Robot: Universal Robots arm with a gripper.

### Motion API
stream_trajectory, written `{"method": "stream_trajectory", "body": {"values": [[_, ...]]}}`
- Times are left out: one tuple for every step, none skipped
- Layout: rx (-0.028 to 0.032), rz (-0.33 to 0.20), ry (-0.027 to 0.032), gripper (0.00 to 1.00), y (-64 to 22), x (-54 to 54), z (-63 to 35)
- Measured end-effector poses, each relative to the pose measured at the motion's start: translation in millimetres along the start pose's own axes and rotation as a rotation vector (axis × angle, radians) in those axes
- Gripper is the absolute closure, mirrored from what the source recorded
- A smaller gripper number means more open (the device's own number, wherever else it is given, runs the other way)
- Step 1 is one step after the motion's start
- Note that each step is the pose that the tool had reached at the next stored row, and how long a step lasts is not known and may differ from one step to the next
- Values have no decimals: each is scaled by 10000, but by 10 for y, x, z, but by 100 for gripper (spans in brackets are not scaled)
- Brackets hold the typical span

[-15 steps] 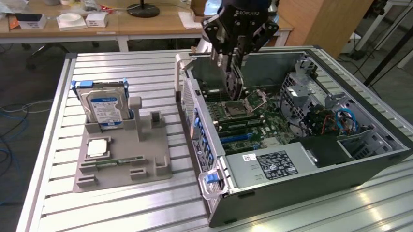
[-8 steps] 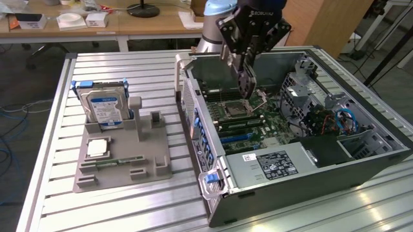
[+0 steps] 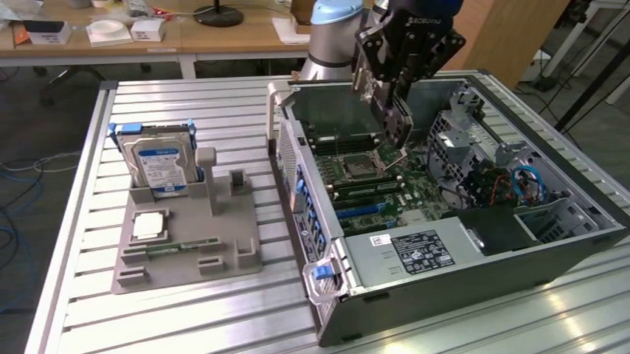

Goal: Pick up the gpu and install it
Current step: 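Pick up the gpu and move the gpu toward the slot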

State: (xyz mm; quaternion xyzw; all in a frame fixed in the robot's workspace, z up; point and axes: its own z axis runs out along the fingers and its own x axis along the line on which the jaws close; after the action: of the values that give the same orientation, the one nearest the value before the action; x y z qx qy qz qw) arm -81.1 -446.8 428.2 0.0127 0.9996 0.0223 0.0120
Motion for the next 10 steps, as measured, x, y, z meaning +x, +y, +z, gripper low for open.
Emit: {"method": "stream_trajectory", "body": {"values": [[0, -22, 1, 74, 1, -29, 1], [-1, -51, 3, 74, 2, -61, 2], [-2, -77, 3, 74, 2, -91, 3], [-3, -103, 4, 74, 3, -126, 4], [-3, -120, 5, 74, 4, -168, 5], [-3, -133, 6, 74, 5, -213, 6], [-4, -149, 7, 74, 6, -257, 8], [-6, -167, 8, 74, 7, -300, 9], [-5, -184, 9, 74, 9, -341, 10], [-6, -204, 10, 74, 10, -385, 12]]}}
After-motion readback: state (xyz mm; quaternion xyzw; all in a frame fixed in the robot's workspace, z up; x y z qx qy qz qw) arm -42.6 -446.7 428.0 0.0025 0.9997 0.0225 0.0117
